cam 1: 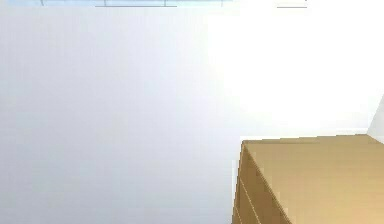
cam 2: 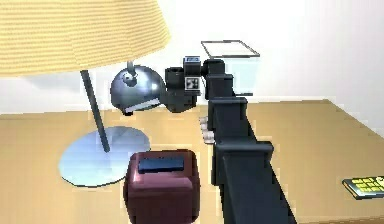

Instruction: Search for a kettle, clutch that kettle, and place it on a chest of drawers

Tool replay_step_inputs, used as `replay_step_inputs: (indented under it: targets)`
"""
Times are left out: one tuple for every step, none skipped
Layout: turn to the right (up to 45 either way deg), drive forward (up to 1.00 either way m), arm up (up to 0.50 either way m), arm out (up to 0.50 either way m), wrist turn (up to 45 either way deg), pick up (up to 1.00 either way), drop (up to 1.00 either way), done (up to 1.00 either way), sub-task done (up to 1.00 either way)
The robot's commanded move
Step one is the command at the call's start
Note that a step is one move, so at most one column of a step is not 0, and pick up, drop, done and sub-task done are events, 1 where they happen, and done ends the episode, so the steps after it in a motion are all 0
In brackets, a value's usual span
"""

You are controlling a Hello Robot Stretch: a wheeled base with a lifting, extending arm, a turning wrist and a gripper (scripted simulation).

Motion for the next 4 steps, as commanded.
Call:
replay_step_inputs:
  targets:
    - [0.0,0.00,0.00,0.00,45.0,0.00,0.00,0.00,0.00]
    - [0.0,0.00,-0.12,0.00,0.0,0.00,0.00,0.00,0.00]
    - [0.0,0.00,0.00,0.00,0.0,0.00,1.00,0.00,0.00]
    - [0.0,0.00,0.10,0.00,0.0,0.00,0.00,0.00,0.00]
